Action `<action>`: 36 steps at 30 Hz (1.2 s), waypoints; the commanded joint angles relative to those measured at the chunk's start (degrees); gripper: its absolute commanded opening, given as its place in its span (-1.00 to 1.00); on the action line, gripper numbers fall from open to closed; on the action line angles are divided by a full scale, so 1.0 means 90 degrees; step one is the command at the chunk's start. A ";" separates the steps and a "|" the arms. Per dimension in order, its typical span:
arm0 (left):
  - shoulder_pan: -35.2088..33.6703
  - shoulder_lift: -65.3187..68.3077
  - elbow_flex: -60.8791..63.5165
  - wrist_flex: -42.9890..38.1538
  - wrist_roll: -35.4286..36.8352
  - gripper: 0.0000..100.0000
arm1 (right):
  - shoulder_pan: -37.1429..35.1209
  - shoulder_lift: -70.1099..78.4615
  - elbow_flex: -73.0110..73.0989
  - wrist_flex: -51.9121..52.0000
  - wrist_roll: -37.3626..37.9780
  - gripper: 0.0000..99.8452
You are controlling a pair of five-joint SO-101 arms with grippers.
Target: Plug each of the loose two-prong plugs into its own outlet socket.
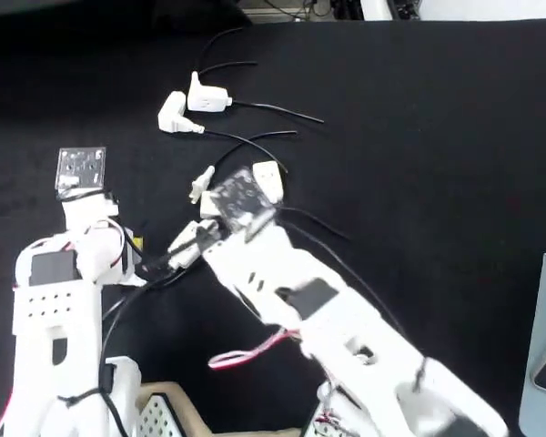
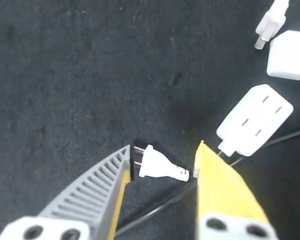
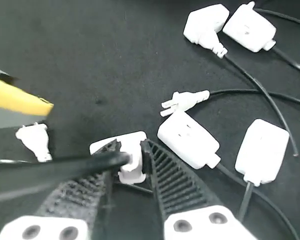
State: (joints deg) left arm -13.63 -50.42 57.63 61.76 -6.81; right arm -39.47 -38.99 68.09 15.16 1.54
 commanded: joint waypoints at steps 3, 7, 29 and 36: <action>-0.0698 -0.0283 0.0171 -0.0498 0.0049 -0.59 | -0.0078 0.1949 -0.1402 -0.0400 0.0166 -0.98; -0.0972 -0.0322 0.0376 -0.0733 0.0313 -0.59 | -0.0078 0.2711 -0.1919 -0.0400 0.0176 -0.98; -0.0991 -0.0332 0.0405 -0.0733 0.0313 -0.58 | 0.0059 0.3805 -0.1919 -0.0781 0.0176 -0.98; -0.0991 -0.0332 0.0405 -0.0733 0.0313 -0.58 | 0.0049 0.2984 -0.1460 -0.0762 0.0156 -0.98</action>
State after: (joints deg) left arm -21.80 -52.18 61.49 56.22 -4.26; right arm -39.47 -8.13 53.58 8.40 2.68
